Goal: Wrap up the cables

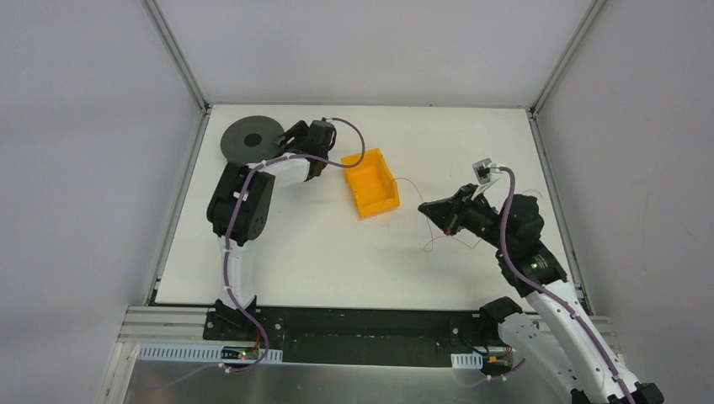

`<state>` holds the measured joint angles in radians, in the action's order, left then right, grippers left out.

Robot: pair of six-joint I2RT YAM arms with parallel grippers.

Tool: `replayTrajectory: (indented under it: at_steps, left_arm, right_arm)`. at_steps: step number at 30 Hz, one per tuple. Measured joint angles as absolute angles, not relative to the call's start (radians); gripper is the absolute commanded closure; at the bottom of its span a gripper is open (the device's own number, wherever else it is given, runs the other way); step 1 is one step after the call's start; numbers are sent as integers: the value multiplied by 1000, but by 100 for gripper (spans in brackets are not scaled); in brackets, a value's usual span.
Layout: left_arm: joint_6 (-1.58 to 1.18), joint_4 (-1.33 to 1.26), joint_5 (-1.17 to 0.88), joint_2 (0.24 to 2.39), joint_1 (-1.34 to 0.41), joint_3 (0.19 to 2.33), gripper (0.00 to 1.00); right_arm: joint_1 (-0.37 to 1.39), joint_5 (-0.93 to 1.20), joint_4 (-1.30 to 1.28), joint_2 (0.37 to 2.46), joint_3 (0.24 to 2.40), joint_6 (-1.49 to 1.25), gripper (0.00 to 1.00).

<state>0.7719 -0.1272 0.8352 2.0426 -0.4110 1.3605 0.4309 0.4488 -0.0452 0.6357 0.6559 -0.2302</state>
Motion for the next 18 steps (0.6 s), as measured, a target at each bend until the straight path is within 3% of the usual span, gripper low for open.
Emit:
replayTrajectory:
  at_steps: [9,18]
  left_arm:
    - [804,-184,838,2122,-314,1366,54]
    - [887,-292,902,2177,-300,1387,92]
  right_arm:
    - [431,430,-82,588,655,-225,100]
    - [431,424,-94,595,644,-223,100]
